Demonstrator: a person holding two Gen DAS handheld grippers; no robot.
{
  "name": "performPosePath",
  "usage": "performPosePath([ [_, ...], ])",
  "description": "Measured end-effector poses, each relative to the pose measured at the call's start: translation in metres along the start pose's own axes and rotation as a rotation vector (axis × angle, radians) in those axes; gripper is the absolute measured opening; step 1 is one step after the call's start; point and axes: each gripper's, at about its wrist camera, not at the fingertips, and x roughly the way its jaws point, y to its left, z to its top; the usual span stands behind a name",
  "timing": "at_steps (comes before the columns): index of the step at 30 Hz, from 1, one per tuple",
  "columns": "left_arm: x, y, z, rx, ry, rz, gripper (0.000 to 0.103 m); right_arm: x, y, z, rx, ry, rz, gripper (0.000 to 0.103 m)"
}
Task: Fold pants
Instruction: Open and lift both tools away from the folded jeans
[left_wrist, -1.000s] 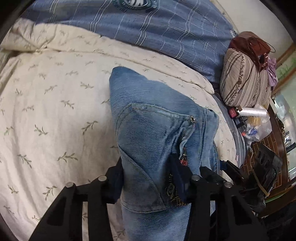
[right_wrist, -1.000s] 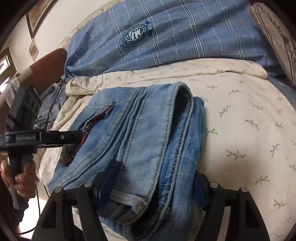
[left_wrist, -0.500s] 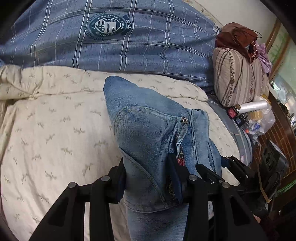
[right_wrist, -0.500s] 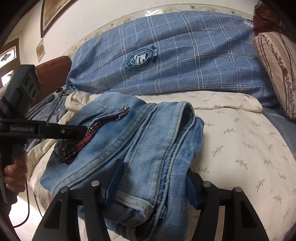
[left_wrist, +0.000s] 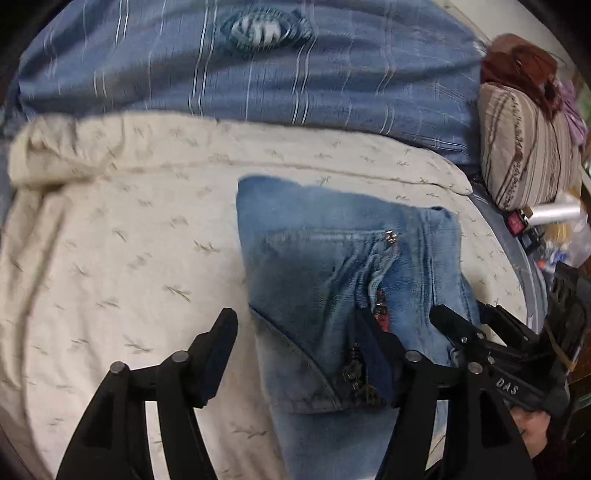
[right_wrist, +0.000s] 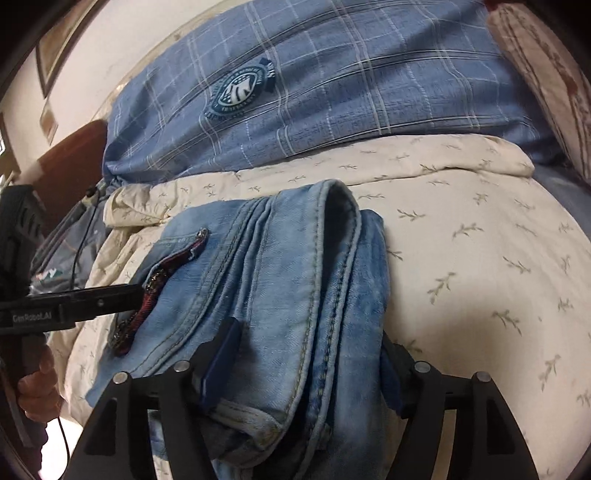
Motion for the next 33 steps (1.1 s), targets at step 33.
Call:
performPosePath([
  [33,-0.146,-0.020,-0.062,0.092,-0.338,0.319,0.097,-0.115,0.064,-0.064,-0.015,-0.281,-0.002,0.073],
])
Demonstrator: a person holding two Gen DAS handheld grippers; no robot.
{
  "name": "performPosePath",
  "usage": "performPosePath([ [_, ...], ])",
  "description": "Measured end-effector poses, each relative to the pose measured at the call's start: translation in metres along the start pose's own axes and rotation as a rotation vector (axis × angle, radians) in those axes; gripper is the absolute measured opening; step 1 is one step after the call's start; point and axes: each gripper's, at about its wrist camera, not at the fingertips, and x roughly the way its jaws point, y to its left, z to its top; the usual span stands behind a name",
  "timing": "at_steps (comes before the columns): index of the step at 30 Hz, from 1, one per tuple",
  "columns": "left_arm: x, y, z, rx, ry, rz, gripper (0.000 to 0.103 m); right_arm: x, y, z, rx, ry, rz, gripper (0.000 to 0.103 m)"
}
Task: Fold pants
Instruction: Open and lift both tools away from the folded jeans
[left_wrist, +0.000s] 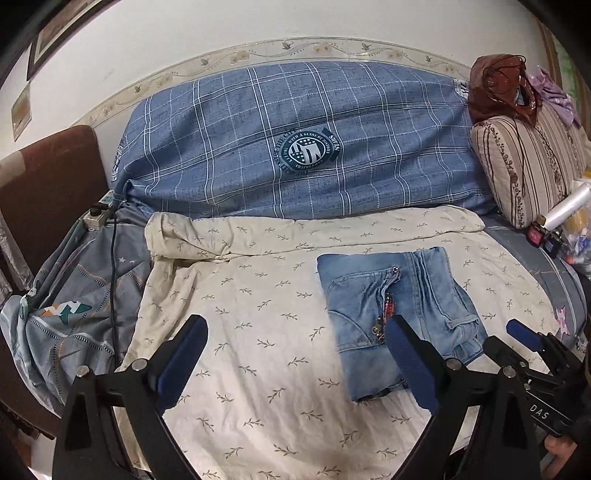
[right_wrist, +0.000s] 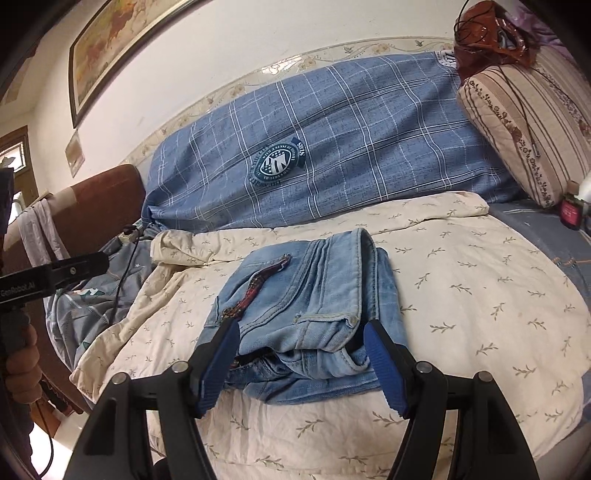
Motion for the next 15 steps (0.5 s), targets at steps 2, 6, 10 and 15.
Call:
performPosePath([
  [2,0.000,-0.001,-0.001,0.001,-0.008,0.012,0.097,-0.002,-0.001,0.000,-0.007,-0.004,-0.001,0.073],
  [6,0.001,-0.001,-0.003,-0.009,-0.011,0.009,0.097,-0.005,0.000,0.001,-0.024,-0.016,-0.013,0.073],
  [10,0.007,-0.001,-0.008,-0.026,-0.009,0.015,0.097,-0.009,0.007,0.000,-0.074,-0.041,-0.043,0.074],
  [15,0.021,-0.005,-0.015,-0.041,0.025,0.026,0.097,-0.011,0.010,0.000,-0.096,-0.049,-0.035,0.075],
])
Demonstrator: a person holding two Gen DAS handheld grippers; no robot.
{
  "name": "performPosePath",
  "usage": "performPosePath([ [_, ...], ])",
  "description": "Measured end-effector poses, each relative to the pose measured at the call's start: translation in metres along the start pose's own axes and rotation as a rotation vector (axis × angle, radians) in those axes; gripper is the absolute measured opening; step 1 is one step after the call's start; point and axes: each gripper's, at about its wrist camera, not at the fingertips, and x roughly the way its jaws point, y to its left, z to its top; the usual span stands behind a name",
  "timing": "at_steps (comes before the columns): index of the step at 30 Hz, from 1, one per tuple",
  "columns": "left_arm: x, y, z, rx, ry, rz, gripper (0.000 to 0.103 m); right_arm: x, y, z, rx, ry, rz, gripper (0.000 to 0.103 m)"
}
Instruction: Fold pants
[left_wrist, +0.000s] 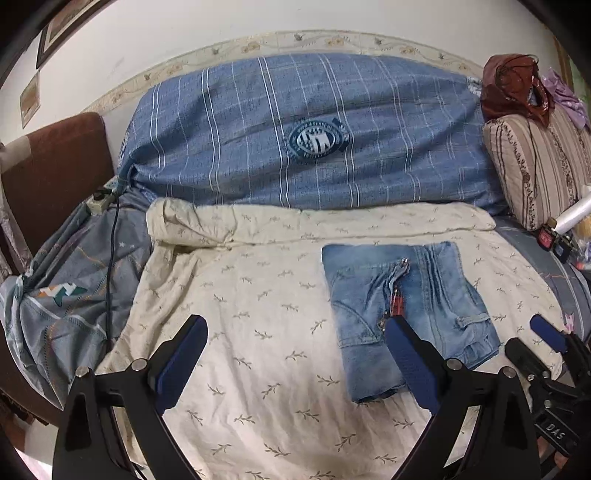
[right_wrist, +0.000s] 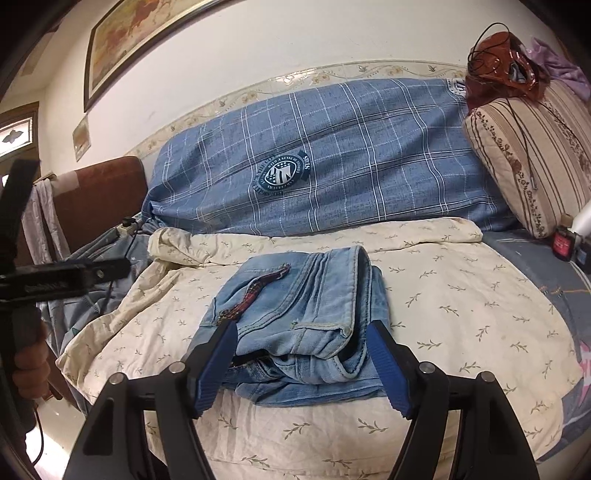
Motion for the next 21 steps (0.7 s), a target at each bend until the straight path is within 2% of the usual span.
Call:
performPosePath([
  [21,0.019,-0.013,-0.013,-0.001,0.039,0.047,0.097,-0.007,-0.005,0.003,0.018,-0.037,-0.012,0.077],
])
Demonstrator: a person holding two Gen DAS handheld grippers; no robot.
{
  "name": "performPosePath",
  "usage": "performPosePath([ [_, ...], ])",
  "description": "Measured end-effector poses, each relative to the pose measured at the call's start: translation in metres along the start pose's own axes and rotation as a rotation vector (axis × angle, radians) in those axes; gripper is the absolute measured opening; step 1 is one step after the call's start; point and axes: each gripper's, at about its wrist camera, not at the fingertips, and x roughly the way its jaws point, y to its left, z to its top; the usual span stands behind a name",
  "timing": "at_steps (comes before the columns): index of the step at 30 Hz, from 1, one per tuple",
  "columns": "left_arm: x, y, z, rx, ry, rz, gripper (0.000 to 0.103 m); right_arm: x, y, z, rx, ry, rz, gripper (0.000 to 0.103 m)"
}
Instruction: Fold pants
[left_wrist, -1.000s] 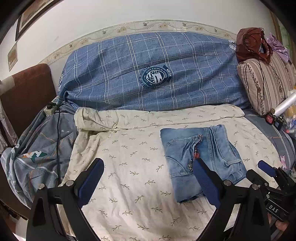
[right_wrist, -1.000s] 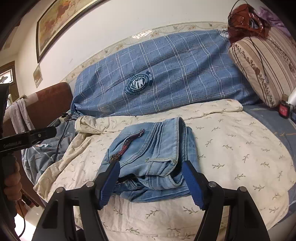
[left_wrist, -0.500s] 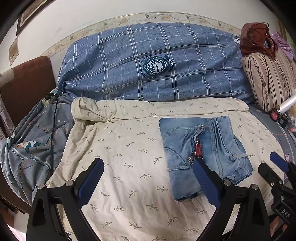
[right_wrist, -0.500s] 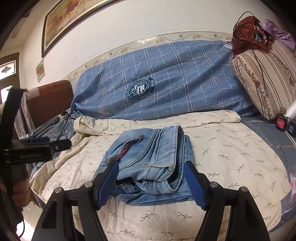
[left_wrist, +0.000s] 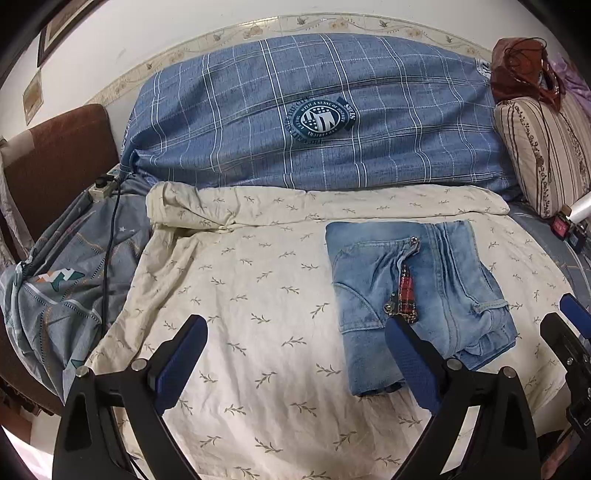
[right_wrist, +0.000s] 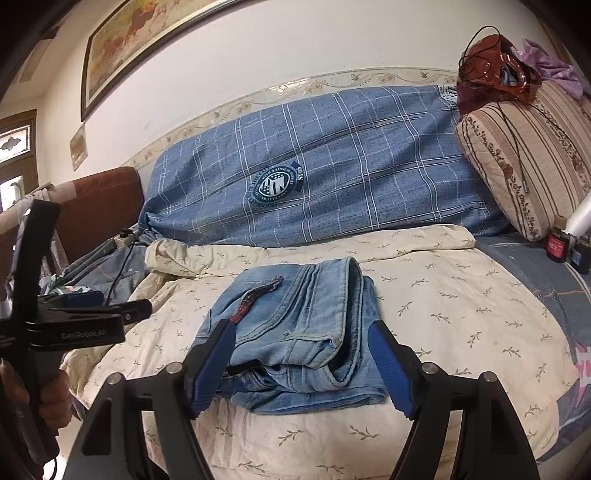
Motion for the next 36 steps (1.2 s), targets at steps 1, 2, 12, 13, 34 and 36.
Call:
performPosePath([
  [1,0.000,0.000,0.000,-0.001,-0.003,0.004,0.097,0.000,0.000,0.000,0.000,-0.001,0.002,0.077],
  [2,-0.001,-0.001,-0.001,0.000,-0.008,0.009,0.097,0.000,0.000,0.000,0.001,-0.001,0.005,0.077],
  [12,-0.004,-0.005,0.000,0.004,-0.022,0.006,0.097,0.005,-0.002,0.000,0.016,0.018,0.010,0.078],
  [13,-0.004,-0.006,0.000,0.004,-0.022,0.007,0.097,0.005,-0.002,0.000,0.017,0.022,0.009,0.078],
  [34,-0.003,-0.007,-0.002,0.009,-0.012,-0.009,0.097,0.013,0.001,-0.003,-0.005,0.050,-0.002,0.079],
  [36,-0.003,-0.008,-0.002,0.013,-0.010,-0.010,0.097,0.014,0.001,-0.002,-0.004,0.051,-0.002,0.079],
])
